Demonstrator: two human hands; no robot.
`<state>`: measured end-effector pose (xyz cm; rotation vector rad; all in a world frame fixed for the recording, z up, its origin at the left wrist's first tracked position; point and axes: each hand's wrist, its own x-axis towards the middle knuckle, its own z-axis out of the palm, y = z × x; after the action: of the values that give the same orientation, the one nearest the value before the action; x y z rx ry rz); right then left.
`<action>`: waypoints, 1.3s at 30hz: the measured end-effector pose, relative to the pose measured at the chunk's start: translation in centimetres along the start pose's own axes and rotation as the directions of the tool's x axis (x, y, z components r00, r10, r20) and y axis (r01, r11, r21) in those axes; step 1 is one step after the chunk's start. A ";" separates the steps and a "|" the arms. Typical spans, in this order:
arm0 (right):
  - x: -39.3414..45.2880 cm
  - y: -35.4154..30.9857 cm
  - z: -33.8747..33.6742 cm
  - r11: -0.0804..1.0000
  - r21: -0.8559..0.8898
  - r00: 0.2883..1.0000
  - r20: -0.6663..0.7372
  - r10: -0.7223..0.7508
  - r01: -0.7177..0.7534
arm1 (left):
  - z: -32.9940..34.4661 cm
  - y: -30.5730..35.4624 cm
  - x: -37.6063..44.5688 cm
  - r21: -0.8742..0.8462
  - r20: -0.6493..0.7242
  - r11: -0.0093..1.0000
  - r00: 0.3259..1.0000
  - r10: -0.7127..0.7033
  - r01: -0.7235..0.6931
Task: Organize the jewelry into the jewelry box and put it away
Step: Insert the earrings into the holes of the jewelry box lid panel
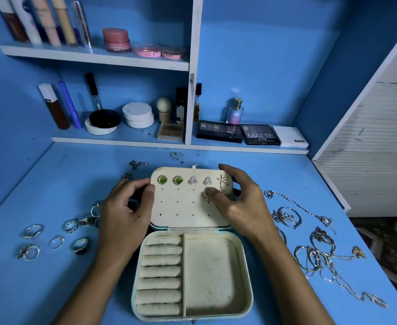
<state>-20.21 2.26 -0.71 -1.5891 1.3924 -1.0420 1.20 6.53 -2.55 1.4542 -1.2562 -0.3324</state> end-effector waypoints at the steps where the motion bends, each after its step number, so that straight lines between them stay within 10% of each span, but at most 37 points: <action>1: 0.0 0.0 0.0 1.000 0.012 1.000 0.001 0.012 -0.012 | 0.0 0.0 0.0 0.007 0.002 1.000 1.000 0.002 -0.002; 23: 0.6 0.2 0.9 0.986 0.147 0.996 0.025 0.080 -0.083 | 0.6 0.8 3.5 0.135 -0.017 0.990 0.999 -0.027 0.029; 33: 1.2 0.0 1.0 0.992 0.088 0.996 0.012 0.093 -0.093 | 4.9 0.8 12.5 0.330 0.466 0.832 0.843 0.268 -0.447; 39: 1.2 0.0 0.8 0.992 0.086 0.995 0.029 0.092 -0.094 | 7.6 -0.3 14.3 0.456 0.595 0.750 0.791 0.144 -0.479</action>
<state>-19.37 1.04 -0.90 -1.4551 1.3720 -1.0108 1.10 -9.32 0.80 1.6672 -2.1932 -0.0922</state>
